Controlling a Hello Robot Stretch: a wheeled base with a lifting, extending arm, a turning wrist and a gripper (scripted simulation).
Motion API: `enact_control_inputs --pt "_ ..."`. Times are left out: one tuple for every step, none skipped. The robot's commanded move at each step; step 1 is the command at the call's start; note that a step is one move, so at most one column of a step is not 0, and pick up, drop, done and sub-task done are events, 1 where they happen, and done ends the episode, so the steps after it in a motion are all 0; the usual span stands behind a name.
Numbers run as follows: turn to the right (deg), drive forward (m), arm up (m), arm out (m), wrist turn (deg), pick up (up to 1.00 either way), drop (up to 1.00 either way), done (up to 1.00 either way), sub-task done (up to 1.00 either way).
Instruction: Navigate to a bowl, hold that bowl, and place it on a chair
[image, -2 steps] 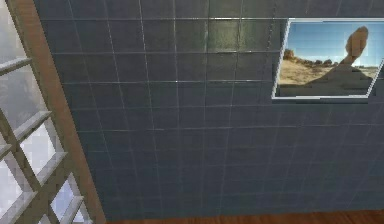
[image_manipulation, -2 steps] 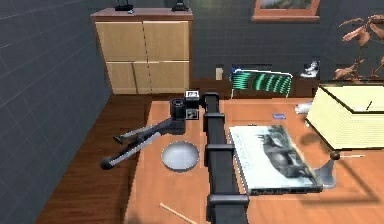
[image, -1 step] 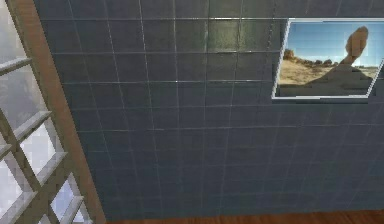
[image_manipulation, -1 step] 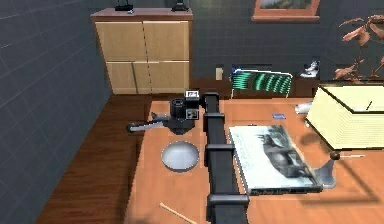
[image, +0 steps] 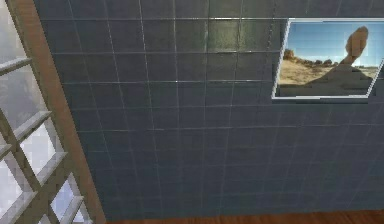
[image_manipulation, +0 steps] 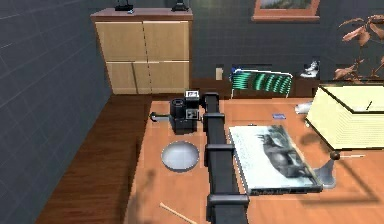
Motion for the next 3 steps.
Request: enact_control_inputs --pt "0.0 0.0 -0.3 0.0 0.0 0.0 0.0 0.0 0.0" --pt "0.0 0.0 0.0 0.0 0.0 1.0 0.0 0.0 0.0" --pt "0.0 0.0 0.1 0.0 0.0 0.0 0.0 0.0 0.0"
